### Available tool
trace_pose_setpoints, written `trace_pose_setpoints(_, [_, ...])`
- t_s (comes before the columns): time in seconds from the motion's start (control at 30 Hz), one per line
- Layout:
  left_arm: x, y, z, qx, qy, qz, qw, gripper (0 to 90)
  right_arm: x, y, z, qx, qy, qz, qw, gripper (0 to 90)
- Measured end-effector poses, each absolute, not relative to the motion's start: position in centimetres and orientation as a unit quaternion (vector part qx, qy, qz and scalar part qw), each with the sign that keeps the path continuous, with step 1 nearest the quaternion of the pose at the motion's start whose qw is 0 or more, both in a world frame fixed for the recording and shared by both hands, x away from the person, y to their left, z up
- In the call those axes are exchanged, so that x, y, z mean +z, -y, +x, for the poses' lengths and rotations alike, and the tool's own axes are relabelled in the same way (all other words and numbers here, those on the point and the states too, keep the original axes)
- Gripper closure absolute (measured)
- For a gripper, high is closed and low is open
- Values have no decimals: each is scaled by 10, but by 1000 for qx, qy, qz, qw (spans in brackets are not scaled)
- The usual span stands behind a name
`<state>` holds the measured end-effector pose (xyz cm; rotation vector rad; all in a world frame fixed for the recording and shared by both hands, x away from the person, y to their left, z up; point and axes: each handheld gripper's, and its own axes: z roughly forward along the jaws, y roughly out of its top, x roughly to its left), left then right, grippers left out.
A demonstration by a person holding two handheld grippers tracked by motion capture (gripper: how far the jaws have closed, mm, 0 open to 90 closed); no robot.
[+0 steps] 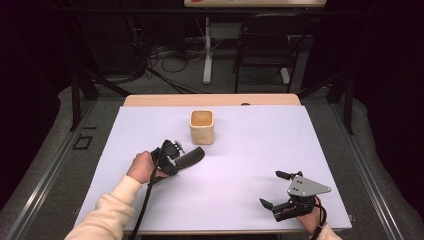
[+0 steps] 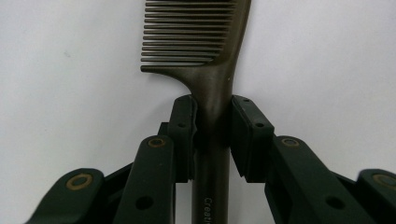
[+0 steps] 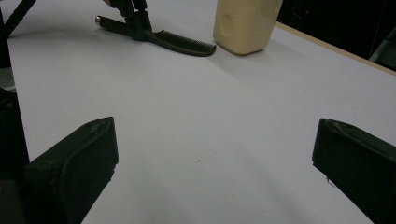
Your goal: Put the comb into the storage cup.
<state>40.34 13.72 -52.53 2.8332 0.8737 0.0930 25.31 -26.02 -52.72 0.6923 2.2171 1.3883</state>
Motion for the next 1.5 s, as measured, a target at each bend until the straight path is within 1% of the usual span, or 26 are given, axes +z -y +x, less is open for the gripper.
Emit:
trace_pose_setpoints(0.2, [-525,-136,403,35,-291,952,85,722,-527,260,253,502,-799,250,217,0])
trace_pose_setpoints(0.47, [-519,-142,399,41,-293,950,100,724,-527,260,253,501,-799,251,216,0])
trace_pose_setpoints(0.8, [-510,-150,391,46,-296,944,137,724,-527,260,253,502,-799,251,217,0])
trace_pose_setpoints(1.1, [-506,-158,383,55,-308,932,183,723,-527,260,253,501,-799,251,218,0])
trace_pose_setpoints(1.5, [-502,-166,377,67,-313,921,224,724,-527,260,253,501,-799,251,217,0])
